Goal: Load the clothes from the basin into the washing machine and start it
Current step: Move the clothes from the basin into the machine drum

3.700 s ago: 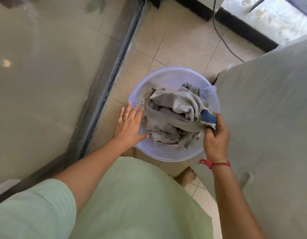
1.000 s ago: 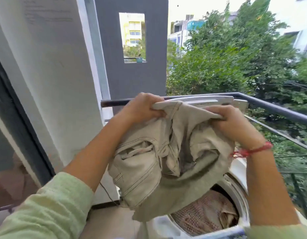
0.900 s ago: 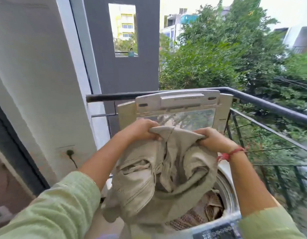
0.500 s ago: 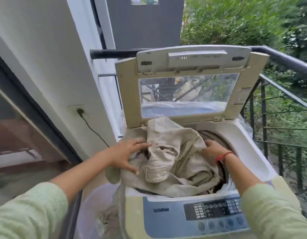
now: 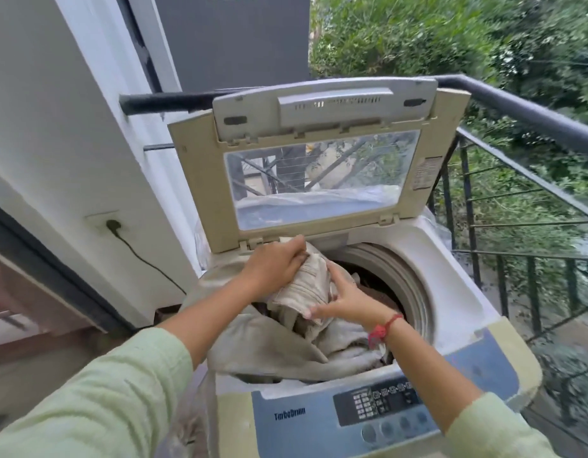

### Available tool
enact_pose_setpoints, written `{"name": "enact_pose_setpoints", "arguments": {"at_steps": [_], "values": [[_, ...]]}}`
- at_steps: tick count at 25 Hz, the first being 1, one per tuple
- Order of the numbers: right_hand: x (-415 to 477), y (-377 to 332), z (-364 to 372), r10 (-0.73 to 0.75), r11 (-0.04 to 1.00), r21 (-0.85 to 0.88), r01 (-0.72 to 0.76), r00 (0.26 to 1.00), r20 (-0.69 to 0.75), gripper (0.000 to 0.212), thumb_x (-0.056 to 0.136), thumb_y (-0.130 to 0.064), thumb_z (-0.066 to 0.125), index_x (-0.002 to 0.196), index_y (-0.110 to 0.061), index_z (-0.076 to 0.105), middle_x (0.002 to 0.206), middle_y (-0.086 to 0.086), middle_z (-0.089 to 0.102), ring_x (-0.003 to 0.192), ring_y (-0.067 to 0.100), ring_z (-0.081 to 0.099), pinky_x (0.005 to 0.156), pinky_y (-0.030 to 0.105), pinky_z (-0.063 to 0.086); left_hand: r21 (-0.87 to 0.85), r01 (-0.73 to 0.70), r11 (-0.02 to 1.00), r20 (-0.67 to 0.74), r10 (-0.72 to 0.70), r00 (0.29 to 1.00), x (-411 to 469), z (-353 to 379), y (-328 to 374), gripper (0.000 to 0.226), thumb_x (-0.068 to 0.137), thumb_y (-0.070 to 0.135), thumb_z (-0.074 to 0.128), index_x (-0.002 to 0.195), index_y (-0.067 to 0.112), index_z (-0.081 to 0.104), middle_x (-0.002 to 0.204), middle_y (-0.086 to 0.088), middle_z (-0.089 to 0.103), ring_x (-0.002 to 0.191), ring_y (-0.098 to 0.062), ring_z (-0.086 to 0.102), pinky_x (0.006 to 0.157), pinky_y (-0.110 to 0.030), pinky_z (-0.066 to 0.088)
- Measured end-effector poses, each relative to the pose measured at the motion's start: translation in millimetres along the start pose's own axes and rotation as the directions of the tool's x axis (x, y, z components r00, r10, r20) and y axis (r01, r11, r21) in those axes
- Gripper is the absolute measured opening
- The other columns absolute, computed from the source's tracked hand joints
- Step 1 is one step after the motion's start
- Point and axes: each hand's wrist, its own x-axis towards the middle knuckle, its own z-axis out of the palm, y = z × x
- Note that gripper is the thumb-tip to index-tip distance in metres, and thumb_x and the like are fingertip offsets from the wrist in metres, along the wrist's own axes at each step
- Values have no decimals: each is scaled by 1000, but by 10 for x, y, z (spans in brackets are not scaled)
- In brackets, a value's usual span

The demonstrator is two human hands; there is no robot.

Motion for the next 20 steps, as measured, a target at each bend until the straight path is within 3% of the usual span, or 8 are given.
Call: {"name": "enact_pose_setpoints", "arguments": {"at_steps": [2, 5, 8, 12, 16, 17, 18, 20], "values": [[41, 25, 129, -58, 998, 16, 66, 946, -319, 66, 73, -14, 78, 128, -27, 43, 109, -21, 56, 100, -3, 55, 78, 5, 43, -15, 13, 1000, -55, -14, 998, 90, 23, 123, 19, 95, 34, 44, 99, 16, 49, 87, -7, 68, 78, -33, 62, 60, -37, 42], [92, 59, 67, -139, 985, -160, 61, 831, -539, 28, 80, -6, 58, 98, -28, 59, 83, -7, 66, 78, 11, 59, 68, 24, 43, -103, 50, 993, -71, -57, 996, 122, 26, 157, 24, 91, 42, 53, 94, 19, 53, 76, 1, 65, 72, -26, 61, 58, -33, 38], [57, 60, -301, -175, 970, -243, 24, 764, -621, 40, 73, 8, 49, 97, -17, 68, 85, -1, 68, 81, 15, 60, 71, 27, 44, -156, 63, 986, 0, -64, 998, 99, -75, 4, 26, 87, 47, 58, 89, 21, 56, 76, 8, 62, 74, -17, 61, 63, -33, 48], [25, 61, -693, -138, 962, -263, -76, 693, -707, 52, 69, 12, 46, 108, -13, 70, 98, 7, 71, 94, 21, 62, 82, 25, 47, -100, 214, 972, 51, -210, 976, -104, 26, -425, 24, 87, 44, 58, 99, 23, 57, 105, 4, 63, 100, -19, 59, 82, -36, 48], [-73, 31, -1187, -196, 928, -325, -182, 503, -842, 47, 74, 11, 46, 109, -11, 69, 105, 15, 66, 98, 32, 59, 81, 28, 44, 18, 392, 920, 60, -393, 918, -494, 190, -732, 68, 76, 68, 51, 125, 20, 47, 127, -6, 47, 122, -27, 44, 101, -43, 34], [-79, 65, -1314, -196, 893, -372, -256, 522, -830, 42, 76, 7, 50, 109, -10, 68, 103, 16, 64, 96, 33, 58, 78, 29, 42, -7, 411, 912, 110, -408, 907, -595, 188, -788, 88, 66, 80, 44, 131, 21, 43, 132, -8, 43, 127, -28, 39, 107, -44, 31], [-56, 125, -1405, -139, 839, -432, -331, 637, -758, 36, 74, -1, 57, 108, -9, 66, 97, 15, 63, 94, 33, 58, 75, 30, 40, -13, 411, 911, 191, -402, 896, -702, 181, -837, 108, 54, 91, 37, 137, 23, 36, 141, -9, 35, 135, -27, 30, 111, -46, 25], [25, 165, -1343, 202, 550, -700, -456, 885, -419, 46, 68, -23, 68, 110, -5, 60, 86, 7, 55, 98, 31, 57, 76, 28, 40, 31, 365, 931, 353, -351, 867, -900, 167, -905, 130, 38, 101, 32, 147, 32, 16, 156, -3, 6, 145, -23, 2, 117, -49, 10]]}}
